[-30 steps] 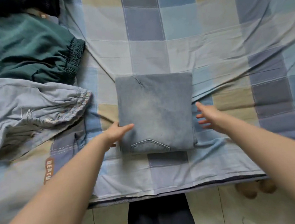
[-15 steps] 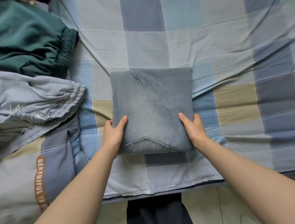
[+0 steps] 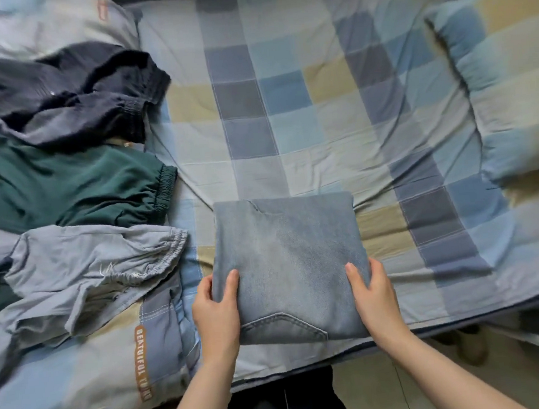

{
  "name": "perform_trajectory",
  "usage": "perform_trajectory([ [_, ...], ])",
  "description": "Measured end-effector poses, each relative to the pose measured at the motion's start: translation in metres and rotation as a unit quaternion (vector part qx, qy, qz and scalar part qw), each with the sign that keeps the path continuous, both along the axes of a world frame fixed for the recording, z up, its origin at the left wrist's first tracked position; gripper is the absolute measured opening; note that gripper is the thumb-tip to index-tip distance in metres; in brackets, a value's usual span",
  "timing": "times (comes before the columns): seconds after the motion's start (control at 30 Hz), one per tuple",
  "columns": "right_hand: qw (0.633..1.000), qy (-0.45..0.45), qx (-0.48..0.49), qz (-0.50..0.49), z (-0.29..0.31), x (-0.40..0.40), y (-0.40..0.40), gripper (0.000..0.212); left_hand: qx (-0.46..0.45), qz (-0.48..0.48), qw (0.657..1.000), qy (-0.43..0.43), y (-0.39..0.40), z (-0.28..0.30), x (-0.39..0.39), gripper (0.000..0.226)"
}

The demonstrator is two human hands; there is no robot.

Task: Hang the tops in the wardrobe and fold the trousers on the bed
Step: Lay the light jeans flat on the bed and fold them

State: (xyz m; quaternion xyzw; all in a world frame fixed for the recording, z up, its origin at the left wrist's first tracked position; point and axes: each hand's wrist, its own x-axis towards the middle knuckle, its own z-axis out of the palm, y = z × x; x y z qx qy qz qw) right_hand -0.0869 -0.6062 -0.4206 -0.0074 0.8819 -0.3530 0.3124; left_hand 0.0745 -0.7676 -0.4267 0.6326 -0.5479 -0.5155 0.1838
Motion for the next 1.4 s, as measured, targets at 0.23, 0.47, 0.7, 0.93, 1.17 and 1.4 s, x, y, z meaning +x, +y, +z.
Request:
perform_trajectory([
  [0.23, 0.991, 0.071, -0.093, -0.071, 0.133, 0.033, 0.012, 0.04, -0.063, -0.069, 0.991, 0.095, -0.008, 0.119, 0.008, 0.007],
  [0.47, 0.963, 0.144, -0.141, -0.178, 0.22, 0.106, 0.056, 0.039, -0.105, -0.174, 0.969, 0.144, 0.007, 0.206, 0.035, 0.018],
  [0.7, 0.926, 0.216, -0.093, -0.294, 0.262, 0.187, 0.138, 0.04, -0.066, -0.287, 0.939, 0.178, 0.074, 0.237, 0.062, 0.029],
  [0.93, 0.858, 0.256, 0.002, -0.446, 0.284, 0.269, 0.222, 0.036, -0.051, -0.464, 0.863, 0.194, 0.156, 0.261, 0.046, 0.041],
  [1.17, 0.786, 0.268, 0.035, -0.555, 0.3, 0.351, 0.313, 0.027, 0.019, -0.576, 0.79, 0.209, 0.267, 0.275, 0.069, 0.048],
  [1.4, 0.73, 0.271, 0.051, -0.626, 0.304, 0.436, 0.408, 0.029, 0.028, -0.65, 0.729, 0.212, 0.388, 0.288, 0.119, 0.044],
])
